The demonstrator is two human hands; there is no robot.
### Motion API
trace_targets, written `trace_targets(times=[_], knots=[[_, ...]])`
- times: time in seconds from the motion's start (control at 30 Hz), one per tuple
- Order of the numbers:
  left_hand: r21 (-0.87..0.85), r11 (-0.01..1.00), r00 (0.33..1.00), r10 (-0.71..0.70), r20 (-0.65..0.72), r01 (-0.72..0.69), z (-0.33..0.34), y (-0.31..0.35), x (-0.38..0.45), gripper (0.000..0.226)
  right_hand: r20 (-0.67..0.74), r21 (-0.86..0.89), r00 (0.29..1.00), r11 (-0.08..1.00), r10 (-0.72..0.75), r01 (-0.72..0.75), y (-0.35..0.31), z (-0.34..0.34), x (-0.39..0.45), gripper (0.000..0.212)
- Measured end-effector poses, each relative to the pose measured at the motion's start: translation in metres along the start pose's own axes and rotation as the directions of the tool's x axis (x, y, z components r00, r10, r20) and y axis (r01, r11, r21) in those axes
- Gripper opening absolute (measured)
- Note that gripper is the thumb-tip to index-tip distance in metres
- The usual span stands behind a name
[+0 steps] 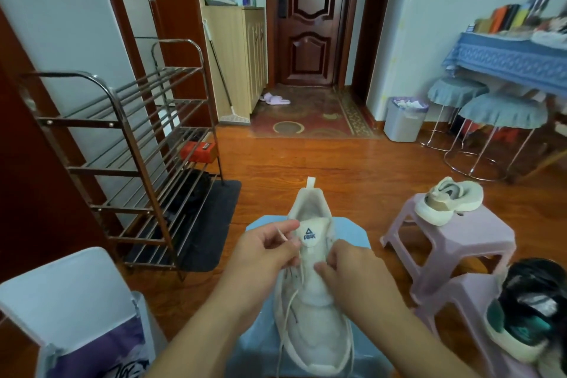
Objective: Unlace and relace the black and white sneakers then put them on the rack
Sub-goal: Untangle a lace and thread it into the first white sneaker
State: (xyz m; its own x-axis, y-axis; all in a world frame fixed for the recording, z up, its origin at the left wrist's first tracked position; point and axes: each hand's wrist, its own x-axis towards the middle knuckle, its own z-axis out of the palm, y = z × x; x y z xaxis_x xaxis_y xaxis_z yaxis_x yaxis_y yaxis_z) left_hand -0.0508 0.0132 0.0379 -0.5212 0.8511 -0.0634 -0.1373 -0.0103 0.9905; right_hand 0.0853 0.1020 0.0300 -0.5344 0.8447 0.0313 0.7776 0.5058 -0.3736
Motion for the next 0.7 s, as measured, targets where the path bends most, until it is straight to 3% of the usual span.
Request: trace_targets(times=[0.1,0.17,0.3,0.37,0.57,0.63,0.7], knots=[[0.010,0.999,0.998,0.037,-0.048,-0.037,0.004,-0.001,0.003,0.022,-0.031,0.036,0.999,0.999,-0.019,0.020,0.003,-0.001,-0.001,0.023],[0.045,0.998,0.996,0.040,-0.075,-0.037,0.008,-0.003,0.005,0.018,-0.062,0.245,0.998,0.969,-0.026,0.040,0.005,-0.003,0.001,0.023],[0.085,0.996,1.000,0.007,-0.022,-0.005,0.019,-0.004,0.008,0.016,-0.184,0.640,0.983,0.757,-0.013,0.130,0.003,-0.005,0.005,0.026],[0.105,0.994,1.000,0.008,0.008,-0.009,0.021,-0.004,0.011,0.010,-0.163,0.691,0.987,0.713,-0.003,0.116,0.004,-0.002,0.007,0.023],[0.349,0.929,0.989,0.090,0.114,-0.125,0.025,-0.019,0.005,0.026,0.058,0.762,0.997,0.642,0.056,-0.080,0.014,0.005,0.005,0.018],[0.352,0.928,0.990,0.095,0.107,-0.127,0.026,-0.022,0.006,0.026,-0.011,0.814,0.999,0.580,0.048,-0.019,0.011,-0.006,0.005,0.017],[0.345,0.932,0.992,0.076,0.103,-0.107,0.024,-0.023,0.007,0.026,-0.175,0.841,0.984,0.525,0.033,0.132,0.009,-0.024,0.010,0.017]])
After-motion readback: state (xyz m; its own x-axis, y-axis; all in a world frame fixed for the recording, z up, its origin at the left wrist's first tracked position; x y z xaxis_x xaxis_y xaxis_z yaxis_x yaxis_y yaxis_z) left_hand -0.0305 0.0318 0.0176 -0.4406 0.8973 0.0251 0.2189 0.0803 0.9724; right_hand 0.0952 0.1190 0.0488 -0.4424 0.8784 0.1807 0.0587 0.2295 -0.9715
